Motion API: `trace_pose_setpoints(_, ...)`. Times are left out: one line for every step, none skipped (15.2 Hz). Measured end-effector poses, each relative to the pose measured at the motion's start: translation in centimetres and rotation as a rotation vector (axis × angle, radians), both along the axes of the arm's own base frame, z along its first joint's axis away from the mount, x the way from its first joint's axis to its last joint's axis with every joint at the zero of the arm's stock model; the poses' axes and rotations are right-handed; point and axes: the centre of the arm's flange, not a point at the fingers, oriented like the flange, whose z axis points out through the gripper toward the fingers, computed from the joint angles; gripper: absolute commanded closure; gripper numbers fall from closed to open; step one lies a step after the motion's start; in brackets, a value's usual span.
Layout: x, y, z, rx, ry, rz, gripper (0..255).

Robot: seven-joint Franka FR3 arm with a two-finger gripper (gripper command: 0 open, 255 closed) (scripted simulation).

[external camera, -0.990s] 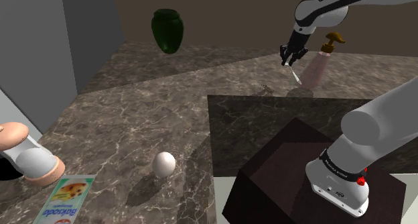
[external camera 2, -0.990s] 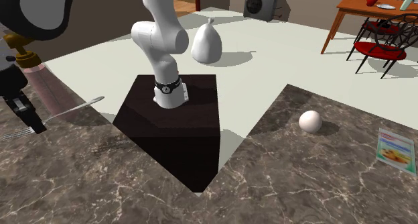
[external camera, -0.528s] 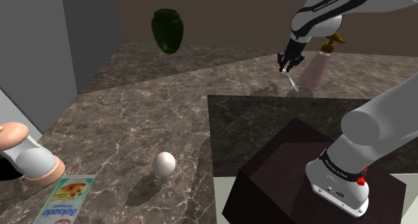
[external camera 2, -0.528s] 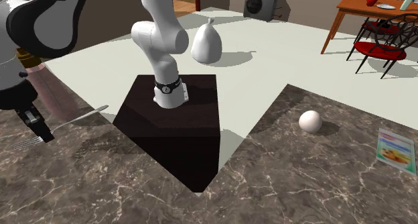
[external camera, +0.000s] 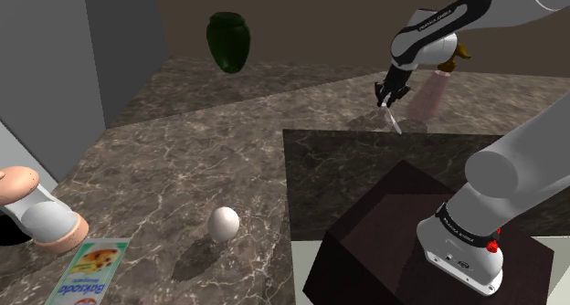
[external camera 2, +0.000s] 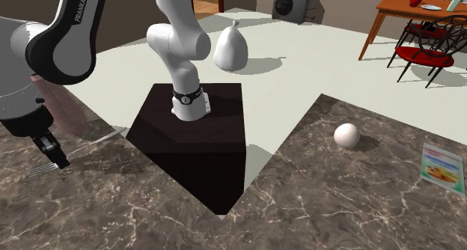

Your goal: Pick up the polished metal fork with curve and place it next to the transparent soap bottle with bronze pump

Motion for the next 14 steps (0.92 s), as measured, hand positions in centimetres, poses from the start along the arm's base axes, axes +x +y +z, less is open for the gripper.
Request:
trace_pose_setpoints(0.02,0.0,-0.37,0.0,0.0,0.0,255)
trace_pose_setpoints(0.03,0.01,-0.49,0.0,0.0,0.0,255)
trace_pose_setpoints(0.04,0.01,-0.54,0.0,0.0,0.0,255)
trace_pose_setpoints(0.05,0.02,-0.57,0.0,0.0,0.0,255)
trace_pose_setpoints(0.05,0.02,-0.59,0.0,0.0,0.0,255)
trace_pose_setpoints(0.05,0.02,-0.6,0.0,0.0,0.0,255)
trace_pose_setpoints(0.06,0.02,-0.6,0.0,0.0,0.0,0)
trace_pose_setpoints(0.06,0.02,-0.6,0.0,0.0,0.0,0)
trace_pose_setpoints(0.06,0.02,-0.6,0.0,-0.001,0.0,0)
trace_pose_setpoints(0.06,0.02,-0.6,0.0,-0.001,0.0,0)
trace_pose_setpoints(0.06,0.02,-0.6,0.0,-0.001,0.0,0)
trace_pose_setpoints(0.06,0.02,-0.6,0.0,-0.001,0.0,0)
trace_pose_setpoints(0.06,0.02,-0.6,0.0,-0.001,0.0,0)
trace_pose_setpoints(-0.02,0.04,-0.06,-0.001,-0.001,0.0,0)
